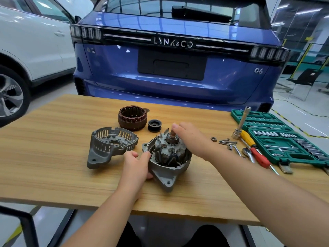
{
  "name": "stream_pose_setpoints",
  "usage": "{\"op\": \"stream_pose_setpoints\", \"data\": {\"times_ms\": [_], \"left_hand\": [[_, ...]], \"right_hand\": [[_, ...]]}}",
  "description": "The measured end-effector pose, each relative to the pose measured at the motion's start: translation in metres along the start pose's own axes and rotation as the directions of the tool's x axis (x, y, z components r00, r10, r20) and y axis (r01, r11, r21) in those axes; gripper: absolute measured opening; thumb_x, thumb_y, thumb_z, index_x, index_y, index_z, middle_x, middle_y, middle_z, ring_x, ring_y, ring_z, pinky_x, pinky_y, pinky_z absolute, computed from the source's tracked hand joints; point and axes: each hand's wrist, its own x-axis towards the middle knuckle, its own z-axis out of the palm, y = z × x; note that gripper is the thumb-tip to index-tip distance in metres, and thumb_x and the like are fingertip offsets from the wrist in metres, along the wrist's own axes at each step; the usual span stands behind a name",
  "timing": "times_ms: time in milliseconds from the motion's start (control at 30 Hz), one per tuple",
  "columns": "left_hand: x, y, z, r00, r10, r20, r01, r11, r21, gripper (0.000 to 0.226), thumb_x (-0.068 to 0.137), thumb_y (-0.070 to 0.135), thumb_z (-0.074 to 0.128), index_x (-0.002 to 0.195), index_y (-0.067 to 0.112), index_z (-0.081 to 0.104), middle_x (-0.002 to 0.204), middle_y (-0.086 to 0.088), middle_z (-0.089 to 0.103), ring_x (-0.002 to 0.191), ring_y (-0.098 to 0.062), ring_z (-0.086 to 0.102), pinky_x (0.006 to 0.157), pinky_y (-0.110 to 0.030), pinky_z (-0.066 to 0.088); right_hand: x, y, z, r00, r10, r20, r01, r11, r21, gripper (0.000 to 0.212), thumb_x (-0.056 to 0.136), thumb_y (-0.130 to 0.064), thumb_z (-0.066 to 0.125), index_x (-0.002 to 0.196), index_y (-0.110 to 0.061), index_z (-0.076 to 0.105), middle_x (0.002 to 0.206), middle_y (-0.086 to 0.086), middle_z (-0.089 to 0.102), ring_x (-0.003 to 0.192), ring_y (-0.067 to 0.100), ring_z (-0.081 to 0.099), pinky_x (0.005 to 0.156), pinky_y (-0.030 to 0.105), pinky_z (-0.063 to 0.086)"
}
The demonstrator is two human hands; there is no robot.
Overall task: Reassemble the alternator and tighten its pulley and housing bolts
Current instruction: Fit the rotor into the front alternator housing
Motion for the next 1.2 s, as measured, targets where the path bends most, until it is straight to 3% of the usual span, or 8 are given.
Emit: {"op": "stream_pose_setpoints", "data": {"times_ms": [100, 267, 433, 500, 567, 667, 933, 1200], "left_hand": [[0.0, 0.001, -0.001, 1.0, -0.009, 0.01, 0.009, 1.0, 0.007, 0.022, 0.095, 0.031, 0.061, 0.106, 0.029, 0.042, 0.103, -0.016, 0.07, 0.064, -0.019, 0.075, 0.053, -0.03, 0.056], [-0.002, 0.002, -0.001, 1.0, -0.012, 0.004, 0.012, 0.999, 0.042, 0.022, 0.095, 0.033, 0.062, 0.104, 0.033, 0.042, 0.103, -0.016, 0.072, 0.073, -0.024, 0.075, 0.055, -0.031, 0.057], [-0.008, 0.015, 0.004, 0.997, -0.073, 0.001, 0.072, 0.991, 0.112, 0.023, 0.1, 0.039, 0.056, 0.115, 0.026, 0.046, 0.109, -0.01, 0.069, 0.092, -0.026, 0.072, 0.076, -0.046, 0.064], [-0.014, 0.025, 0.009, 0.989, -0.129, 0.075, 0.118, 0.985, 0.127, 0.048, 0.095, 0.059, 0.056, 0.125, 0.023, 0.043, 0.116, -0.006, 0.064, 0.103, -0.027, 0.067, 0.09, -0.051, 0.059], [-0.023, 0.038, 0.016, 0.969, -0.173, 0.179, 0.149, 0.979, 0.14, 0.085, 0.071, 0.08, 0.064, 0.13, 0.027, 0.035, 0.121, -0.002, 0.06, 0.11, -0.026, 0.063, 0.093, -0.049, 0.057], [-0.026, 0.055, 0.024, 0.949, -0.233, 0.211, 0.217, 0.972, 0.093, 0.108, 0.049, 0.066, 0.082, 0.137, 0.018, 0.041, 0.125, -0.011, 0.066, 0.111, -0.033, 0.067, 0.096, -0.054, 0.057], [-0.014, 0.075, 0.024, 0.883, -0.397, 0.249, 0.367, 0.916, 0.159, 0.058, 0.081, 0.053, 0.068, 0.121, 0.011, 0.071, 0.1, -0.016, 0.079, 0.093, -0.035, 0.077, 0.083, -0.044, 0.06], [-0.015, 0.076, 0.026, 0.914, -0.346, 0.213, 0.297, 0.926, 0.233, 0.058, 0.083, 0.047, 0.07, 0.128, 0.01, 0.063, 0.107, -0.018, 0.077, 0.099, -0.038, 0.074, 0.081, -0.043, 0.058]], "right_hand": [[-0.001, 0.01, 0.001, 0.977, 0.201, 0.077, -0.215, 0.918, 0.334, 0.041, 0.093, -0.071, 0.037, 0.111, -0.041, 0.059, 0.132, -0.006, 0.053, 0.124, 0.019, 0.046, 0.101, 0.041, 0.034], [-0.002, 0.024, 0.006, 0.893, 0.382, 0.237, -0.448, 0.796, 0.407, 0.058, 0.076, -0.074, 0.058, 0.112, -0.03, 0.066, 0.119, -0.011, 0.071, 0.115, 0.016, 0.061, 0.113, 0.049, 0.037], [0.002, 0.02, 0.011, 0.846, 0.455, 0.279, -0.532, 0.677, 0.509, 0.05, 0.085, -0.065, 0.058, 0.111, -0.024, 0.07, 0.096, -0.003, 0.079, 0.083, 0.016, 0.077, 0.08, 0.036, 0.054], [0.0, 0.02, 0.011, 0.831, 0.465, 0.305, -0.553, 0.634, 0.541, 0.048, 0.087, -0.064, 0.059, 0.109, -0.023, 0.07, 0.094, -0.002, 0.079, 0.077, 0.014, 0.077, 0.069, 0.032, 0.053], [-0.003, 0.022, 0.01, 0.824, 0.472, 0.315, -0.561, 0.593, 0.578, 0.046, 0.088, -0.063, 0.059, 0.103, -0.022, 0.072, 0.091, 0.0, 0.079, 0.073, 0.015, 0.076, 0.056, 0.027, 0.057], [-0.006, 0.023, 0.013, 0.82, 0.473, 0.323, -0.559, 0.541, 0.628, 0.044, 0.087, -0.059, 0.062, 0.1, -0.019, 0.073, 0.091, 0.004, 0.079, 0.072, 0.019, 0.076, 0.046, 0.029, 0.056], [-0.009, 0.025, 0.011, 0.823, 0.459, 0.336, -0.56, 0.556, 0.614, 0.042, 0.083, -0.044, 0.068, 0.113, -0.014, 0.065, 0.091, 0.007, 0.079, 0.073, 0.02, 0.077, 0.058, 0.03, 0.058], [-0.014, 0.033, 0.017, 0.852, 0.442, 0.281, -0.507, 0.56, 0.655, 0.042, 0.084, -0.054, 0.07, 0.11, -0.02, 0.069, 0.094, 0.005, 0.079, 0.085, 0.022, 0.077, 0.067, 0.036, 0.06]]}}
